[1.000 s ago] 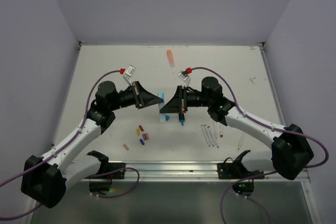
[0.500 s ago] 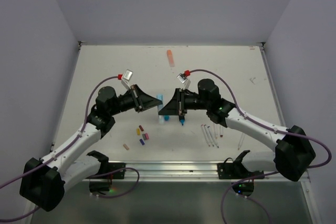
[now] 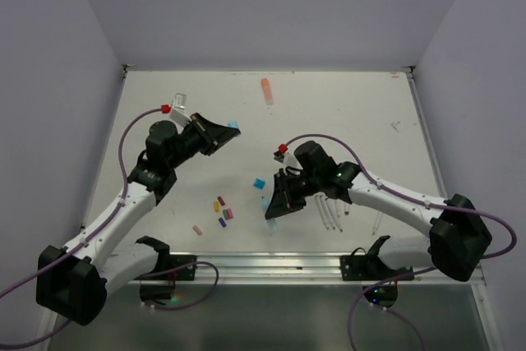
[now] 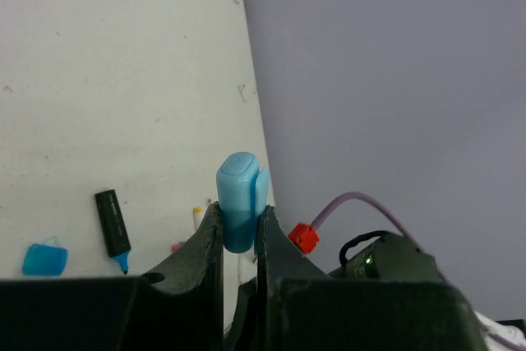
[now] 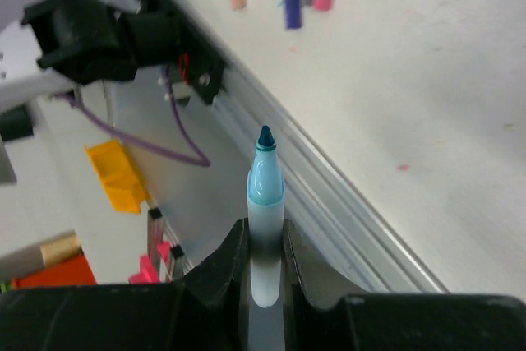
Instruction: Open the pen caps
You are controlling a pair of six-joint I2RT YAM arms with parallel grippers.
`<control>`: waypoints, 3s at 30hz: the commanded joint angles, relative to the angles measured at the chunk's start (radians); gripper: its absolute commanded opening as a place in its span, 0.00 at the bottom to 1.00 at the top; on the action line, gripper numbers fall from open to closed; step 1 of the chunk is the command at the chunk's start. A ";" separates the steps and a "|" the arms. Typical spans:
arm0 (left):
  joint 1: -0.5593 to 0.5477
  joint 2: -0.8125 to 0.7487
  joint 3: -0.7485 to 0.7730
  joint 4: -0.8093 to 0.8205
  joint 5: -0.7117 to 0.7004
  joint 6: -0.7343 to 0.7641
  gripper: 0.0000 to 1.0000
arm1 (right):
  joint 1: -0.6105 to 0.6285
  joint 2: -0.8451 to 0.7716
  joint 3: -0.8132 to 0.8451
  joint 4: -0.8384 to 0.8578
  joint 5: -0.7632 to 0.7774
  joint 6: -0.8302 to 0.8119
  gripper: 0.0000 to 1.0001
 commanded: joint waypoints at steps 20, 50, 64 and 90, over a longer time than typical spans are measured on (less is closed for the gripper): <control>-0.080 0.446 0.118 -0.371 0.139 0.477 0.20 | -0.355 0.412 0.384 -0.416 0.353 -0.328 0.00; -0.074 0.618 0.267 -0.478 -0.071 0.576 0.52 | -0.369 0.650 0.497 -0.371 0.321 -0.373 0.21; -0.050 0.653 0.560 -0.495 -0.160 0.590 0.71 | -0.370 0.601 0.599 -0.375 0.397 -0.365 0.47; -0.102 0.180 0.212 -0.360 -0.181 0.481 1.00 | -0.372 1.100 1.310 -0.069 0.784 -0.559 0.99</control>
